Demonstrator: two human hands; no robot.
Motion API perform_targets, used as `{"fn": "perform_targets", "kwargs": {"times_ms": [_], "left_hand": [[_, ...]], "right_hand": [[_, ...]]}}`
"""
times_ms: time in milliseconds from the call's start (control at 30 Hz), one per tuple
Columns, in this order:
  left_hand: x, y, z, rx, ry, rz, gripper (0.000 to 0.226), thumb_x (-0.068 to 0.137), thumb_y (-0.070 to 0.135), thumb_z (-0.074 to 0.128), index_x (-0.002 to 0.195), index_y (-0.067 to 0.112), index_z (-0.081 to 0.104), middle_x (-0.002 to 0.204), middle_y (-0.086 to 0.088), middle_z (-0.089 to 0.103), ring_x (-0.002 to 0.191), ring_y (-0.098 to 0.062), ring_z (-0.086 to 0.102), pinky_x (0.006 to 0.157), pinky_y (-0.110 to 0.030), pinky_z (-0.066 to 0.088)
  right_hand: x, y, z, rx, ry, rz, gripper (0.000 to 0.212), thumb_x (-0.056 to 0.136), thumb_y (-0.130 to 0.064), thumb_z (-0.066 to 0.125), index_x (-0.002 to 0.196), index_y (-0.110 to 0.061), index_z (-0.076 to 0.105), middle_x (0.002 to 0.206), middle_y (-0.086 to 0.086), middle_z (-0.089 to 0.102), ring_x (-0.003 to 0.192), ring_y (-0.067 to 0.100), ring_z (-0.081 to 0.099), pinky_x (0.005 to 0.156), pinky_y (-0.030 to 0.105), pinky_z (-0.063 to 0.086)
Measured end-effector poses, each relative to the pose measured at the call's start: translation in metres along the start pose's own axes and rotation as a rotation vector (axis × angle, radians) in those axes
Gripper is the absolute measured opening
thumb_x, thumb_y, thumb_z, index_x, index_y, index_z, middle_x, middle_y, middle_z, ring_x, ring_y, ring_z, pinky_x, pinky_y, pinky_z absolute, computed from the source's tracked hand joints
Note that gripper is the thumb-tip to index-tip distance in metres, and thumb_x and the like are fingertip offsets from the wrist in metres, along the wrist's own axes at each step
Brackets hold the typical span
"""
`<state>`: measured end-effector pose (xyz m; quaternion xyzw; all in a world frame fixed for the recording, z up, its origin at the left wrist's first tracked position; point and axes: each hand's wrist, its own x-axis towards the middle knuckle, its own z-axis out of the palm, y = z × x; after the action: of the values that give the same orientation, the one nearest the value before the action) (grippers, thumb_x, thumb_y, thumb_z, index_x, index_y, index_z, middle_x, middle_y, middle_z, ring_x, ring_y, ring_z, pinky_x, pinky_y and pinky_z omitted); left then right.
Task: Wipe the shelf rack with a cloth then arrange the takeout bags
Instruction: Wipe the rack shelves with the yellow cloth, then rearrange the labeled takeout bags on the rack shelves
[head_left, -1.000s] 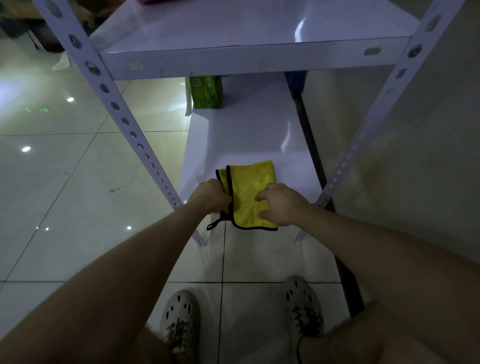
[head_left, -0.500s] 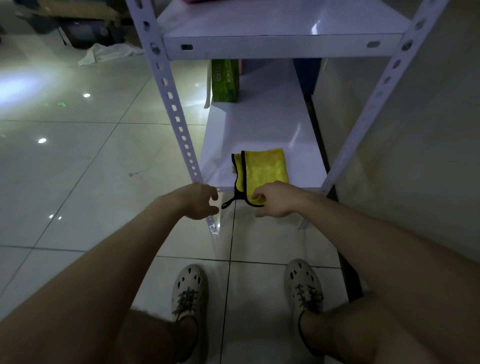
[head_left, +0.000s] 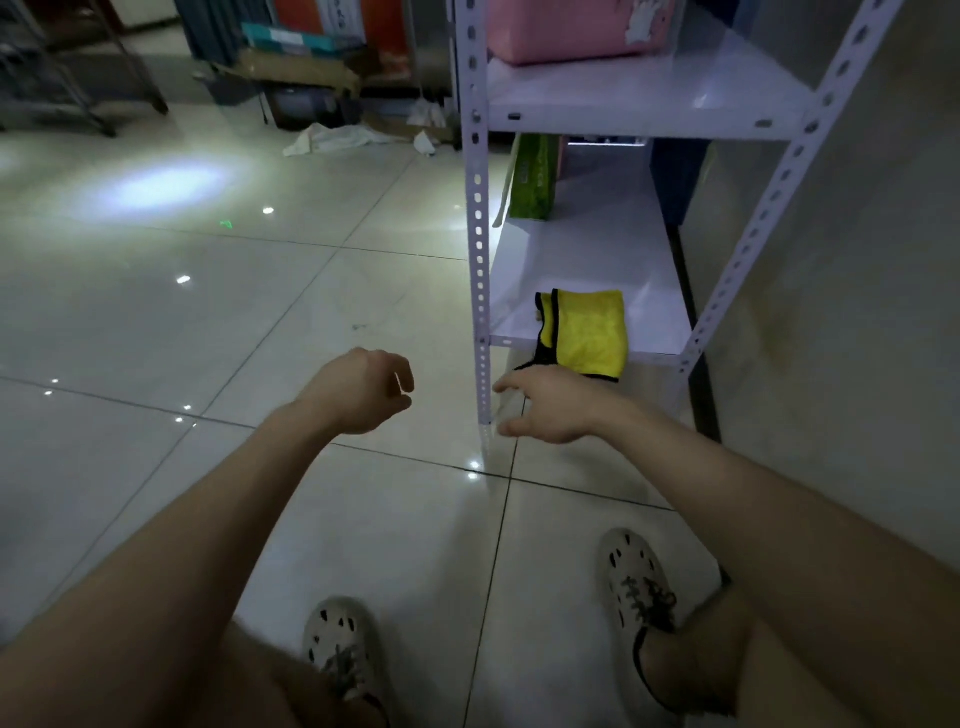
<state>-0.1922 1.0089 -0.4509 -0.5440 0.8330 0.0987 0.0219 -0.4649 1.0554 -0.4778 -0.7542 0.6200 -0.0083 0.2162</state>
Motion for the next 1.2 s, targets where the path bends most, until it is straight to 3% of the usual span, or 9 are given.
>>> {"fn": "perform_targets", "kwargs": {"times_ms": [33,100,167,333,533,667,800,967,1200], "left_hand": [[-0.007,-0.007,-0.004,-0.007,0.048,-0.028,0.017,0.101,0.036,0.073,0.109,0.021,0.076,0.106,0.000,0.078,0.097,-0.023,0.071,0.088,-0.042,0.061],[-0.014,-0.022,-0.006,-0.003,0.109,-0.081,0.026,0.101,0.045,0.071,0.093,0.021,0.077,0.094,0.001,0.073,0.091,-0.025,0.069,0.081,-0.042,0.061],[-0.013,-0.039,0.000,0.020,0.066,-0.110,0.038,0.105,0.052,0.064,0.090,0.020,0.079,0.095,-0.001,0.072,0.092,-0.025,0.068,0.081,-0.041,0.060],[0.018,-0.082,0.021,0.048,-0.126,-0.107,0.038,0.106,0.051,0.062,0.134,0.025,0.070,0.132,-0.005,0.069,0.121,-0.026,0.065,0.099,-0.043,0.055],[0.056,-0.117,-0.006,0.023,-0.367,-0.145,0.054,0.107,0.047,0.063,0.155,0.023,0.054,0.153,-0.006,0.062,0.136,-0.025,0.061,0.112,-0.044,0.050],[0.052,-0.129,-0.075,-0.041,-0.384,-0.168,0.054,0.108,0.046,0.063,0.156,0.022,0.054,0.157,-0.006,0.059,0.140,-0.025,0.059,0.116,-0.044,0.048],[0.027,-0.143,-0.174,-0.109,-0.376,-0.186,0.054,0.108,0.045,0.063,0.156,0.022,0.054,0.156,-0.006,0.059,0.139,-0.025,0.060,0.114,-0.043,0.049],[-0.021,-0.172,-0.322,-0.155,-0.380,-0.192,0.054,0.107,0.043,0.063,0.156,0.022,0.054,0.152,-0.008,0.063,0.138,-0.027,0.061,0.112,-0.041,0.050],[-0.059,-0.203,-0.478,-0.204,-0.263,-0.124,0.054,0.107,0.041,0.065,0.155,0.022,0.054,0.153,-0.006,0.062,0.135,-0.027,0.063,0.111,-0.043,0.050]], "right_hand": [[-0.002,-0.008,0.003,0.013,-0.011,-0.014,0.071,0.094,-0.056,0.072,0.156,-0.029,0.049,0.156,0.002,0.052,0.139,0.024,0.051,0.102,0.032,0.045],[0.003,-0.021,0.009,0.046,-0.031,-0.027,0.071,0.093,-0.058,0.072,0.155,-0.032,0.050,0.156,0.000,0.054,0.137,0.021,0.054,0.099,0.031,0.044],[0.023,-0.032,0.014,0.062,-0.051,-0.032,0.070,0.093,-0.058,0.072,0.155,-0.032,0.050,0.156,-0.002,0.053,0.137,0.020,0.055,0.103,0.034,0.047],[0.102,-0.053,0.026,0.049,-0.096,-0.057,0.070,0.095,-0.056,0.072,0.155,-0.031,0.049,0.157,-0.001,0.052,0.137,0.021,0.055,0.106,0.039,0.049],[0.160,-0.080,-0.013,0.050,-0.207,-0.049,0.068,0.098,-0.050,0.071,0.157,-0.026,0.047,0.158,0.003,0.050,0.138,0.023,0.054,0.107,0.037,0.047],[0.158,-0.109,-0.076,0.064,-0.254,-0.033,0.068,0.099,-0.048,0.070,0.158,-0.023,0.046,0.159,0.004,0.049,0.140,0.024,0.051,0.095,0.032,0.047],[0.143,-0.159,-0.165,0.063,-0.301,0.001,0.069,0.099,-0.048,0.070,0.158,-0.023,0.046,0.159,0.005,0.050,0.139,0.025,0.053,0.108,0.037,0.046],[0.110,-0.249,-0.286,0.107,-0.333,0.056,0.071,0.098,-0.049,0.071,0.159,-0.022,0.045,0.158,0.009,0.050,0.137,0.027,0.054,0.108,0.037,0.046],[0.079,-0.351,-0.400,0.148,-0.229,0.071,0.074,0.099,-0.050,0.070,0.161,-0.020,0.042,0.164,0.007,0.045,0.145,0.027,0.048,0.115,0.038,0.042]]}}
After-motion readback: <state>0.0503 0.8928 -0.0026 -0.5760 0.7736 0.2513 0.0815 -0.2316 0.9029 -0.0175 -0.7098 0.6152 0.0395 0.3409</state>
